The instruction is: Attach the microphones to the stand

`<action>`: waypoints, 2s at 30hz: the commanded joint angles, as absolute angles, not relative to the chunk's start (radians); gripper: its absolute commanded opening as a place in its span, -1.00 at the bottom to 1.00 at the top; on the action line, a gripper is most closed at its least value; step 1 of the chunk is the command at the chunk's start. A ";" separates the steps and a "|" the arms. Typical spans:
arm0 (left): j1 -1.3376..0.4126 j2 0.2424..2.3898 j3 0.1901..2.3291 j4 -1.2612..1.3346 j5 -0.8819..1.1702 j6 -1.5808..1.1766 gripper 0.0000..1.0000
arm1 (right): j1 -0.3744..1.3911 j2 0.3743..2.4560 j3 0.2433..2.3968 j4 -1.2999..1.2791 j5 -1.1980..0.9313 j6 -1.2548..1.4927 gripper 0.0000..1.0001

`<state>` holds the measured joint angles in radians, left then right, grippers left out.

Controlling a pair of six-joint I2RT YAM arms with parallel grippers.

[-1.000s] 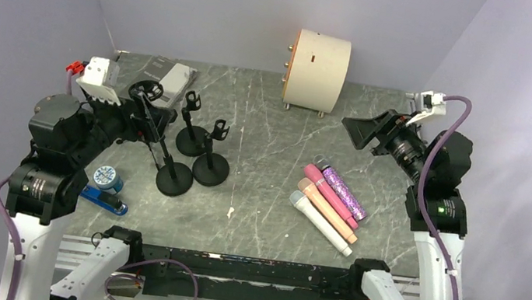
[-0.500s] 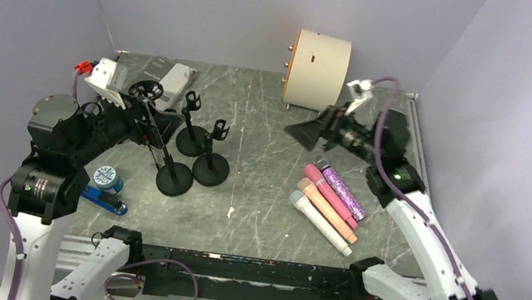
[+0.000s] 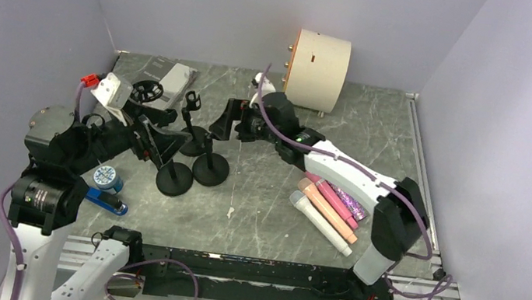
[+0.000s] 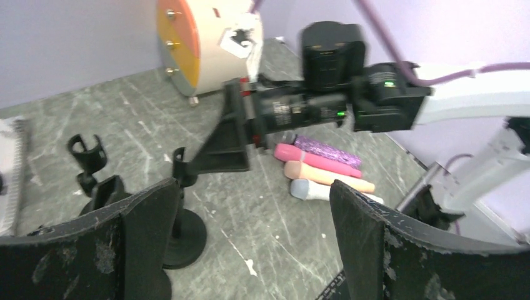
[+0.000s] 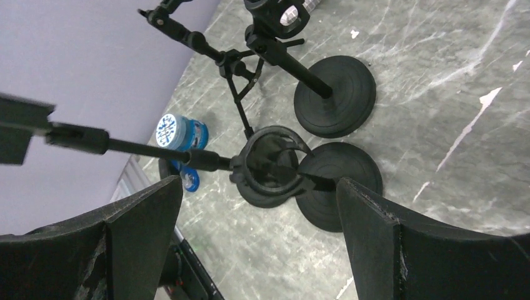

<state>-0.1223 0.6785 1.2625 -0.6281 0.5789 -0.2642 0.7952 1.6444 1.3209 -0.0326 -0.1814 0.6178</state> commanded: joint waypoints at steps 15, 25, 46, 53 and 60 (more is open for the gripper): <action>-0.124 0.692 1.164 -0.456 0.983 -0.328 0.88 | 0.825 1.841 1.536 -0.078 -0.062 0.716 0.04; -0.124 0.772 1.143 -0.429 1.041 -0.372 0.88 | 0.825 1.659 1.397 -0.066 0.123 0.746 -0.44; -0.316 0.996 1.097 -0.366 0.643 -0.531 0.57 | 0.771 1.428 1.200 -0.219 0.155 0.800 -0.02; -0.378 1.044 1.113 -0.362 0.622 -0.516 0.57 | 0.735 1.390 1.235 -0.266 0.120 0.745 0.42; -0.429 1.067 1.113 -0.368 0.612 -0.491 0.65 | 0.689 1.277 1.196 -0.379 0.265 0.638 0.41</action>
<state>-0.4042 1.0580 1.0786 -0.3843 0.6300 -0.5095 0.7109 1.3666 1.1851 -0.3172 0.1558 0.7170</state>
